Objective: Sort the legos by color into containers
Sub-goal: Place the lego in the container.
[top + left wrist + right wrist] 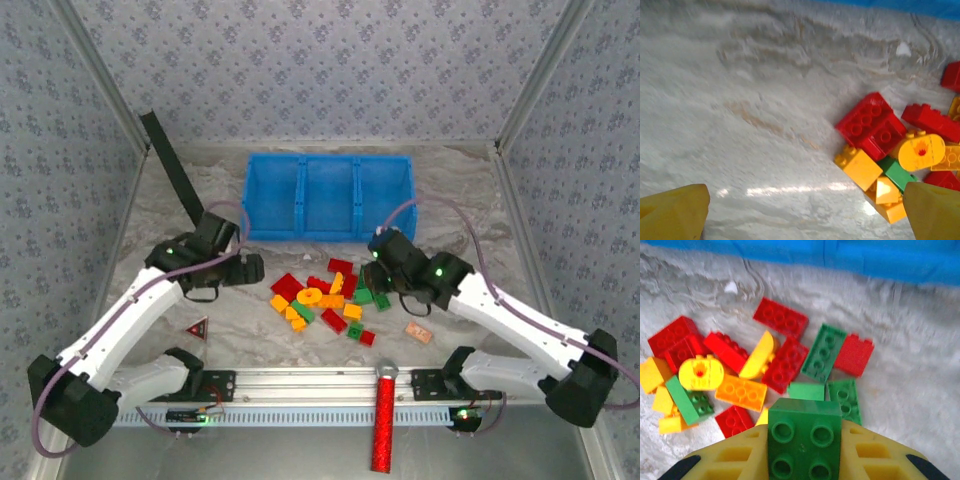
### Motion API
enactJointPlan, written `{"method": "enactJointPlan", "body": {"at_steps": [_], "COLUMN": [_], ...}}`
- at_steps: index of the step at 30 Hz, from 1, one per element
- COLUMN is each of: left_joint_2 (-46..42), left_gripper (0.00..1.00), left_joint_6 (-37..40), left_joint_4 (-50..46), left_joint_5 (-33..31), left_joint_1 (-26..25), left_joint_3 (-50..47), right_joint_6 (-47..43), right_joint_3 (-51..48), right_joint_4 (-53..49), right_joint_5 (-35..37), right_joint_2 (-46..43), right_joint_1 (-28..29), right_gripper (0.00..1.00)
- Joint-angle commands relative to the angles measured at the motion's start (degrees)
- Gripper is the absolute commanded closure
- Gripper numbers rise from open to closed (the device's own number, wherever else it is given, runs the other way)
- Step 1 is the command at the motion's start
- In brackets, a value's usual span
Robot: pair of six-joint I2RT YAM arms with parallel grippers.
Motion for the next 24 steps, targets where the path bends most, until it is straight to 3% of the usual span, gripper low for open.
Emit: {"method": "enactJointPlan", "body": {"at_steps": [1,5,14,24], "left_joint_2": [-1.4,-3.0,-3.4,1.4], "left_gripper": [0.02,0.03,0.06,0.08], "left_joint_6": [-12.1,-20.8,-32.3,-38.6], "left_joint_4": [2.2,4.2,8.2,13.8], "left_joint_5": [1.4,1.4,1.5,1.3], "left_joint_1": [-2.6,-5.2,-10.6,-13.9], "left_joint_3": [-3.2,-6.6,-11.9,-14.4], "right_joint_6": [-11.5,-17.3,-19.6,-21.2], "right_joint_3": [6.6,12.6,16.8,20.9], "right_joint_4": [0.5,6.3,19.9,25.5], "right_joint_5": [-0.2,-2.6,-5.4,-10.1], "right_joint_2": [4.0,9.6,22.7,36.2], "right_joint_1": [-4.1,-11.0,-22.1,-26.5], "right_gripper": [0.68,0.68,0.68,0.68]}}
